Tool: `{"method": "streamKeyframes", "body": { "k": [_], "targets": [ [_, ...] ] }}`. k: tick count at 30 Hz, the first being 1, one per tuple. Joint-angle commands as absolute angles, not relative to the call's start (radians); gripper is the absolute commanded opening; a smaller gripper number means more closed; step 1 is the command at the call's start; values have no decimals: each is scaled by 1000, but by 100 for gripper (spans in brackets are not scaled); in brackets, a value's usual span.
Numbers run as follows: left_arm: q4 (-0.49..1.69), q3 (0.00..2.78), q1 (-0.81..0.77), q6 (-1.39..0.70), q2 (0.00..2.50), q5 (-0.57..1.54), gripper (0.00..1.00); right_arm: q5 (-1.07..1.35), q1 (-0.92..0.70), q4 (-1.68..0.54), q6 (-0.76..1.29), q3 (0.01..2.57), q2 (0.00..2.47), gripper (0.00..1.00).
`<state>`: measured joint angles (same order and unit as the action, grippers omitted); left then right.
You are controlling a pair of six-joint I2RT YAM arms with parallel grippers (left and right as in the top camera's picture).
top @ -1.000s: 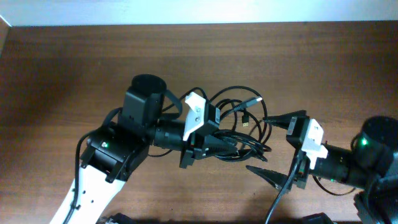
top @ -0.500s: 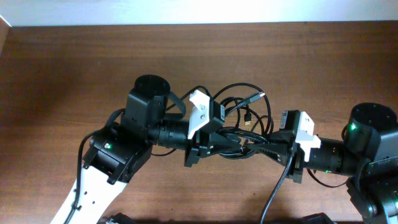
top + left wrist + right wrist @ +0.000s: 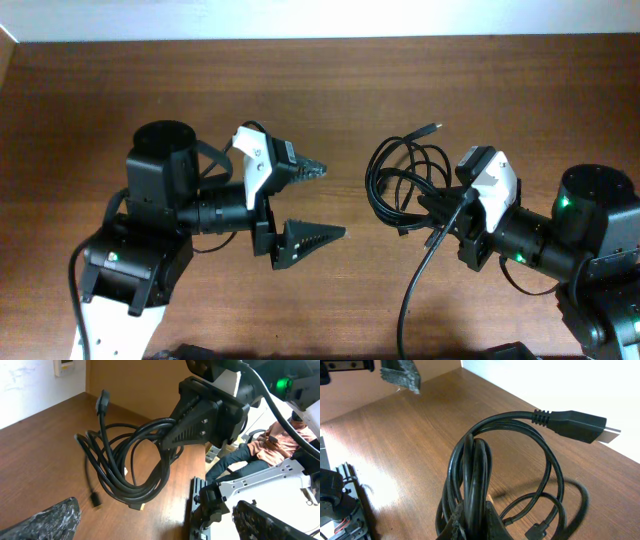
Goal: Untangle cables
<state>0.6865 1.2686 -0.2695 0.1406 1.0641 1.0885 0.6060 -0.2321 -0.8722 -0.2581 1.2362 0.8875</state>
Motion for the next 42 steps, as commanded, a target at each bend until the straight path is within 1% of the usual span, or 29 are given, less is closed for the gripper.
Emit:
{"method": "streamKeyframes", "body": {
  "k": [1,5,13,18,21,24,27,33,39,42],
  "targets": [
    [691,1271,-266,125,1061,1096,99,631,-228,-855,-253,1240,881,4],
    [698,1271,-266,116,1081,1095,99,643,-228,-850,-225,1240,881,4],
    [701,1271,-270,116,1087,1095,99,643,-228,-787,143,1240,882,4],
    [706,1271,-307,117,1087,1094,99,654,-228,-745,382,1240,882,4],
    [709,1271,-313,116,1087,1093,99,697,-228,-696,463,1240,882,4],
    [715,1271,-313,-11,1087,985,99,704,-228,-638,605,1240,882,4],
    [716,1271,-313,-126,1087,895,99,704,-228,-577,675,1240,882,4],
    [710,1271,-315,-304,1087,886,99,703,-228,-434,689,1240,884,4],
    [648,1271,-315,-525,1087,928,99,694,-228,-349,553,1240,898,4],
    [616,1271,-324,-531,1087,961,99,637,-228,-345,522,1240,913,4]
  ]
}}
